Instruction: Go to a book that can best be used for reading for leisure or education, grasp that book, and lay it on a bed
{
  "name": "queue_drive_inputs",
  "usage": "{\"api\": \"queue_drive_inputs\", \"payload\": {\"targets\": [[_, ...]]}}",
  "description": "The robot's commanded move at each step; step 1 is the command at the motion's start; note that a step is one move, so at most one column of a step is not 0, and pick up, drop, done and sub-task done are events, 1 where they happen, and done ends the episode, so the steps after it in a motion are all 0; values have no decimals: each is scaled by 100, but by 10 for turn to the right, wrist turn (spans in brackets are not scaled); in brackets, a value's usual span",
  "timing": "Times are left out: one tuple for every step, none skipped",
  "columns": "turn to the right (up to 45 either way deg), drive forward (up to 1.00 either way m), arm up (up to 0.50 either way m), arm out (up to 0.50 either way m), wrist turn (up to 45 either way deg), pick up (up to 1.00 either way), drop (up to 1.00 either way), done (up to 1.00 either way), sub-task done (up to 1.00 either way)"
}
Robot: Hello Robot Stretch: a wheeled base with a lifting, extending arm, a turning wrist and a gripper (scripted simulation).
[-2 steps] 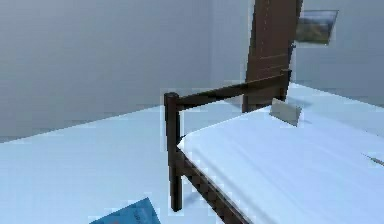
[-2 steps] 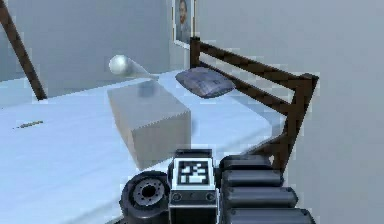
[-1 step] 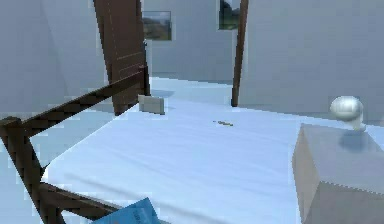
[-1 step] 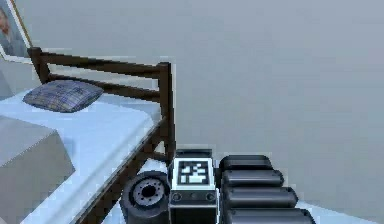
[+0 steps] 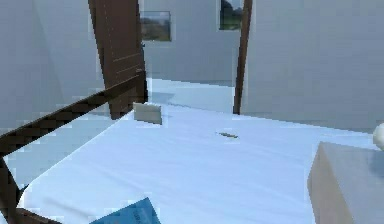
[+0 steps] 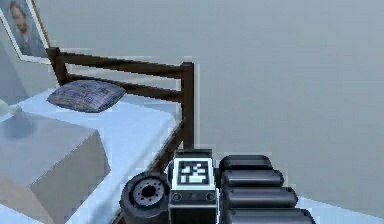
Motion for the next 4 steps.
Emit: {"api": "queue_drive_inputs", "payload": {"targets": [[-360, 0, 0, 0, 0, 0, 0, 0, 0], [0, 0, 0, 48, 0, 0, 0, 0, 0], [0, 0, 0, 0, 390, 0, 0, 0, 0], [0, 0, -2, 0, 0, 0, 0, 0, 0]]}}
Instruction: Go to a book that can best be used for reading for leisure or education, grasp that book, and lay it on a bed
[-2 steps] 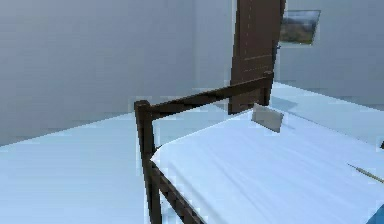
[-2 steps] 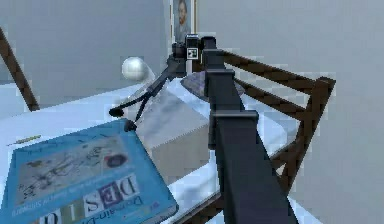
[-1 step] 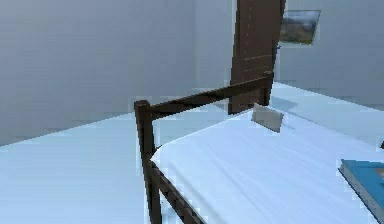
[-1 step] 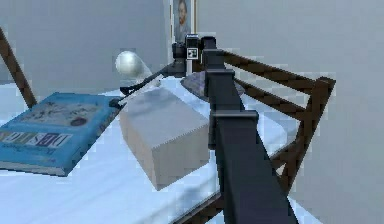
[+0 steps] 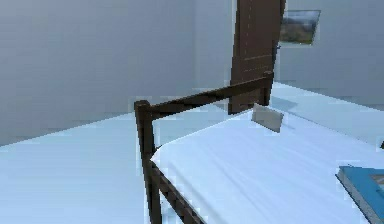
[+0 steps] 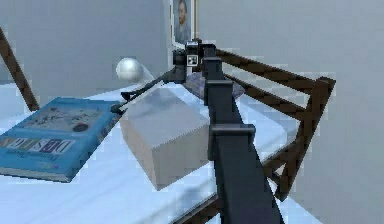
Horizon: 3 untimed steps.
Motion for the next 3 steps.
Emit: {"api": "queue_drive_inputs", "payload": {"targets": [[0, 0, -32, 0, 0, 0, 0, 0, 0], [0, 0, 0, 0, 0, 0, 100, 0, 0], [0, 0, 2, 0, 0, 0, 0, 0, 0]]}}
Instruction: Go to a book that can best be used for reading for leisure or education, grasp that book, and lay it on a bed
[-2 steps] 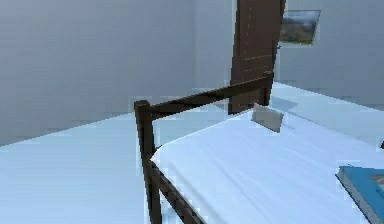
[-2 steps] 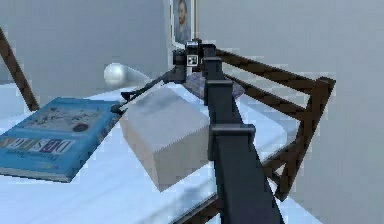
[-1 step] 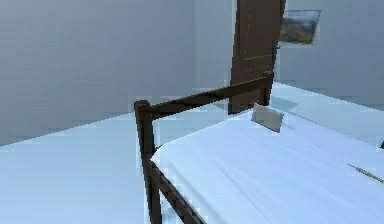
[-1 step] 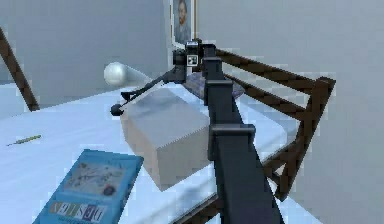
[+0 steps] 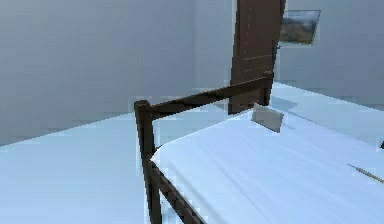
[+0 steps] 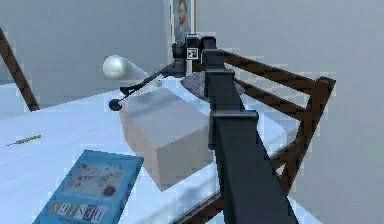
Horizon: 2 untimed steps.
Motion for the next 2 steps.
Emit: {"api": "queue_drive_inputs", "payload": {"targets": [[0, 0, 0, -8, 0, 0, 0, 0, 0], [0, 0, 0, 0, 0, 0, 0, 100, 0]]}}
